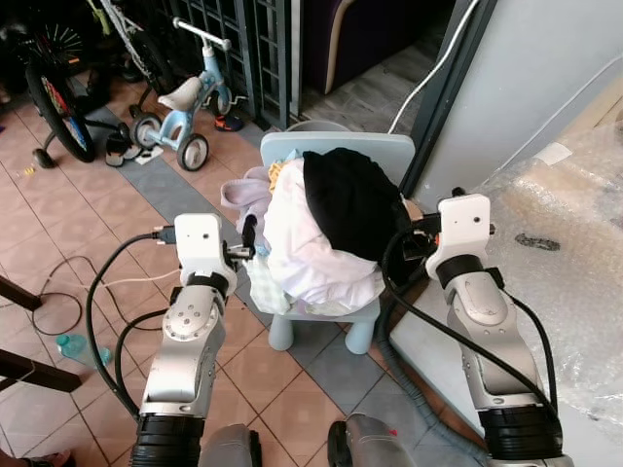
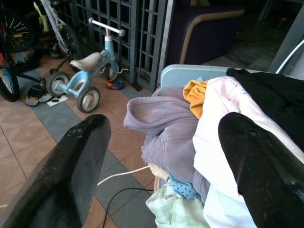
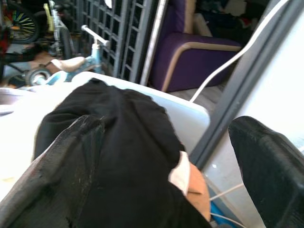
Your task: Clothes washing
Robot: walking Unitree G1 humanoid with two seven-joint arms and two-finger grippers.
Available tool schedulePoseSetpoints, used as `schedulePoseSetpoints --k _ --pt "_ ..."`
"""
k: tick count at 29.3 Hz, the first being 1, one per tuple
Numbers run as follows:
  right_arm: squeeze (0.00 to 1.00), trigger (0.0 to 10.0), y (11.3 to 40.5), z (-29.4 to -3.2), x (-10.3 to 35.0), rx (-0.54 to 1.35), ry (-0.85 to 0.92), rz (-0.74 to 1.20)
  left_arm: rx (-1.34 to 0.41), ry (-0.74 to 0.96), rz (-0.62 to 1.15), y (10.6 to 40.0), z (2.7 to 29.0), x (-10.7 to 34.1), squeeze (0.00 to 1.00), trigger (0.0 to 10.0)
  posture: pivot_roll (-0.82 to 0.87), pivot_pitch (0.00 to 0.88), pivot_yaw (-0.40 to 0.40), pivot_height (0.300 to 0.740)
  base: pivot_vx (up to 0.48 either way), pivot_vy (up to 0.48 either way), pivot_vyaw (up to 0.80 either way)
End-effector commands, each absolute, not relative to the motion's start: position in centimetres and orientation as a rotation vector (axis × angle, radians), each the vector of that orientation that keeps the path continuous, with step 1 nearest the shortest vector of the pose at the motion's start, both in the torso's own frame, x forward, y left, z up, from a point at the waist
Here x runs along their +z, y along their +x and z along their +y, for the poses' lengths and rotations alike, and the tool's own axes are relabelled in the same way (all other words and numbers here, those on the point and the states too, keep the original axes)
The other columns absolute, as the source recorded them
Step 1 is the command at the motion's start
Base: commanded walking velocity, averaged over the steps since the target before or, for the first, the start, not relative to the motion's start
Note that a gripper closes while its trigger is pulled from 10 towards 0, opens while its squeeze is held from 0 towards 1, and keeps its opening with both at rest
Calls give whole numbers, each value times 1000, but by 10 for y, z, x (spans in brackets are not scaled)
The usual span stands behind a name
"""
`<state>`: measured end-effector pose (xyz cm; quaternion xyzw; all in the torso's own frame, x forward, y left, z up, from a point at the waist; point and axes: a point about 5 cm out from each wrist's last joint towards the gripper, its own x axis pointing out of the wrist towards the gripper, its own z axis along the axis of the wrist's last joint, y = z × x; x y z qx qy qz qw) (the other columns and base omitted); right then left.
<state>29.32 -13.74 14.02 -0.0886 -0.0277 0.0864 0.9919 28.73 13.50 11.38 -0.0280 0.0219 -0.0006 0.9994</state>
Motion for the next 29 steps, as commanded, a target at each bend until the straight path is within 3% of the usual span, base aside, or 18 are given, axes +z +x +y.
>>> schedulePoseSetpoints --k 1,9,13,19,29 --pt "0 10000 294 -136 140 196 -186 -50 21 -66 74 285 135 106 0 10000 14 66 -116 740 0 0 0" --pt "0 10000 300 -129 139 199 -176 -74 41 -81 63 286 140 100 0 10000 -11 37 -25 740 0 0 0" --pt "0 10000 298 -144 131 114 -159 -68 53 -66 68 285 149 97 0 10000 -20 19 13 740 0 0 0" --pt "0 10000 291 -155 112 53 -139 -15 46 -54 74 278 152 92 0 10000 -9 0 14 740 0 0 0" --pt "0 10000 282 -145 84 73 -101 101 33 -45 79 271 150 88 0 10000 4 0 11 740 0 0 0"
